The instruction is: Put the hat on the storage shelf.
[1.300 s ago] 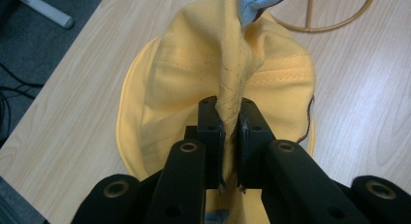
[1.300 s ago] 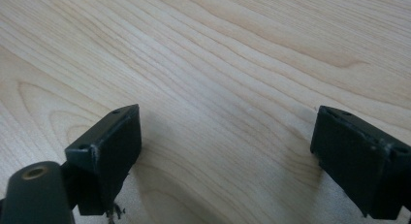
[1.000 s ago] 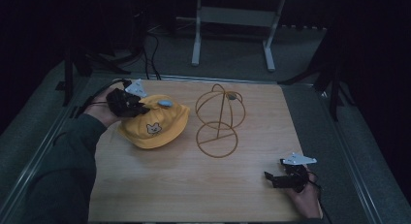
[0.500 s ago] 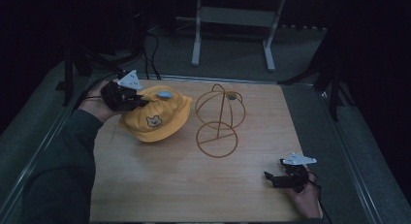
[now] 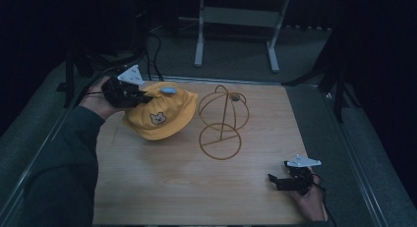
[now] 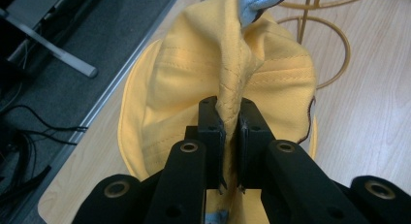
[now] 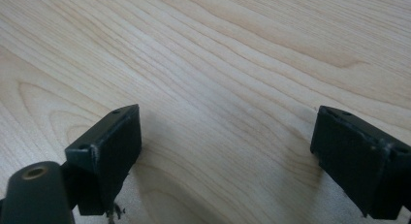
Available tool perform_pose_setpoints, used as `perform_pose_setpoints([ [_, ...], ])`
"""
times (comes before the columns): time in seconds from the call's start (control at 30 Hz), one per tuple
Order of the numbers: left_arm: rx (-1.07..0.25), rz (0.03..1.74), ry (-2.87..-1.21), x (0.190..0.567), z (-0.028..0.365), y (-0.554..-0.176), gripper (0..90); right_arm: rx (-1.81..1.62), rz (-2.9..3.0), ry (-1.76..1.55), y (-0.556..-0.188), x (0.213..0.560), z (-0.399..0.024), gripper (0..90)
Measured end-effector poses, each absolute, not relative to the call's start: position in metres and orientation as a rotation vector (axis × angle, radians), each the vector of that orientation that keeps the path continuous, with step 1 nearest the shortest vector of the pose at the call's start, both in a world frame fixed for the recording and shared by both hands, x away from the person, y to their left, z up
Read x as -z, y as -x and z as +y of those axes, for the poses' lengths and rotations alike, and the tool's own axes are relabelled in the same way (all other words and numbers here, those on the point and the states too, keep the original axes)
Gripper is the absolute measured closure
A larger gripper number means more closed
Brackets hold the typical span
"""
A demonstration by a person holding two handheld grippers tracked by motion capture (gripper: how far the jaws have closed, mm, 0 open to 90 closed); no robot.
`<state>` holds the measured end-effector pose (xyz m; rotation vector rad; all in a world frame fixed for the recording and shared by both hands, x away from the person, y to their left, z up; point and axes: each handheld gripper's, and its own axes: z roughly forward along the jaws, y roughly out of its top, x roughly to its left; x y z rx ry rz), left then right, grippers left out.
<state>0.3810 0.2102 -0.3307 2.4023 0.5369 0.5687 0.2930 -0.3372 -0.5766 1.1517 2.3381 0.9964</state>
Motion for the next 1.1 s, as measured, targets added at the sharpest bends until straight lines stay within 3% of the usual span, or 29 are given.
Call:
perform_pose_setpoints([
  [1.1, -0.605, 0.528, -2.322, 0.307, 0.208, -0.382, 83.2, -0.997, 2.337, -1.154, -0.293, 0.577, -0.337, 10.9],
])
